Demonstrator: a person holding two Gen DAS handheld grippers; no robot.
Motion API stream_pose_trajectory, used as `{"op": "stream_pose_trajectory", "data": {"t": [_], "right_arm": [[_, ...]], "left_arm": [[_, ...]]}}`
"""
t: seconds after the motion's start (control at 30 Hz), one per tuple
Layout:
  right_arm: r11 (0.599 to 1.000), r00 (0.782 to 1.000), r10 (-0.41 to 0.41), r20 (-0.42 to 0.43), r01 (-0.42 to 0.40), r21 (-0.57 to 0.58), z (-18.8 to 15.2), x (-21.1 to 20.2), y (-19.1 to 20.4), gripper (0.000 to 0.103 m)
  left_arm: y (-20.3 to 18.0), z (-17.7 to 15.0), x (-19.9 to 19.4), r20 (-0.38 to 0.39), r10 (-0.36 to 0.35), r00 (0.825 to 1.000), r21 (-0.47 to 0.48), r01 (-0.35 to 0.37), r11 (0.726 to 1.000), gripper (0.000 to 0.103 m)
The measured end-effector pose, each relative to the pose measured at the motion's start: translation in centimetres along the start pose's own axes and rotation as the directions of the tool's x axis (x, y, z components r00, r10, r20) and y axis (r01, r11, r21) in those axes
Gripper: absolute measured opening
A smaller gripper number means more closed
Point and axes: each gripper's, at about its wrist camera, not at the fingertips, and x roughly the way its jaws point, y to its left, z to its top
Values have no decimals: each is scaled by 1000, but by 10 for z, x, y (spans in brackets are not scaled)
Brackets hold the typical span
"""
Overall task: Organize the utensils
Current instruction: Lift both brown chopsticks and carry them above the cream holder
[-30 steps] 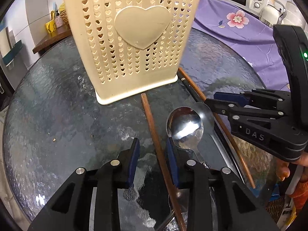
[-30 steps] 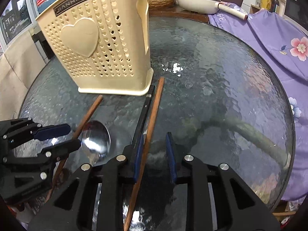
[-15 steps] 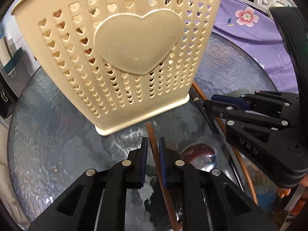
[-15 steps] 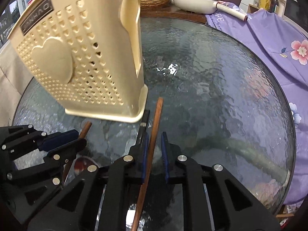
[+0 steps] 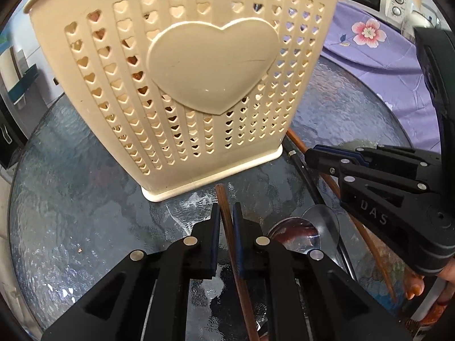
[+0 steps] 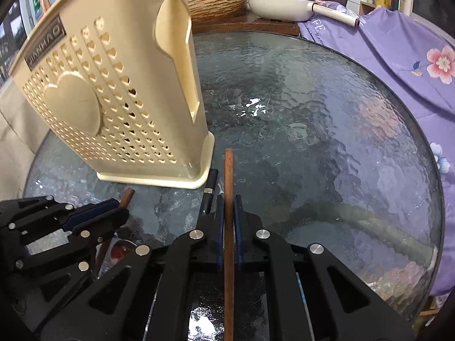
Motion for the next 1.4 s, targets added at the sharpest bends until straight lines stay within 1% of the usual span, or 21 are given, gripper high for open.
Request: {"op": "stream_pose_trajectory", "data": {"t": [0.2,0.3,0.4,0.43,0.53,0.63,0.8,0.83,0.93,1.03,1.2,1.4], "right_arm": [[998,997,49,62,-51,23,2,-21,-10,7],[996,991,85,101,-89,28,2,-40,-14,7],[989,979,141,150,-147,33,3,-63,-17,7],[985,971,163,175,-171,30,4,-74,-18,7],[980,955,194,225,-201,9,7,-99,-19,7],[974,935,222,276,-226,-19,9,-126,-20,7],[967,911,253,326,-241,-77,7,-165,-15,7],[967,911,253,326,-241,-77,7,-165,-15,7],[963,902,271,338,-250,-104,0,-185,-14,7],[963,900,266,344,-238,-122,-5,-198,-13,7],[963,900,265,347,-232,-135,-8,-207,-12,7],[962,893,266,363,-218,-167,-6,-219,-6,7]], "left_arm": [[15,-1,-21,40,-48,998,-40,49,998,8],[20,-1,-44,81,-81,993,-59,86,995,7],[25,0,-69,131,-100,986,-67,110,992,7],[27,0,-76,146,-103,984,-68,114,991,7],[28,-2,-101,196,-113,974,-64,128,990,7],[25,-1,-127,253,-125,959,-51,142,989,7],[22,1,-161,321,-136,937,-29,153,988,7],[21,0,-168,334,-140,932,-23,156,987,7],[19,-3,-185,366,-151,918,-10,166,986,7],[20,-7,-199,388,-168,906,-6,185,983,7],[19,-10,-214,415,-168,894,8,180,984,7],[20,-5,-223,436,-168,884,10,182,983,7]]}}
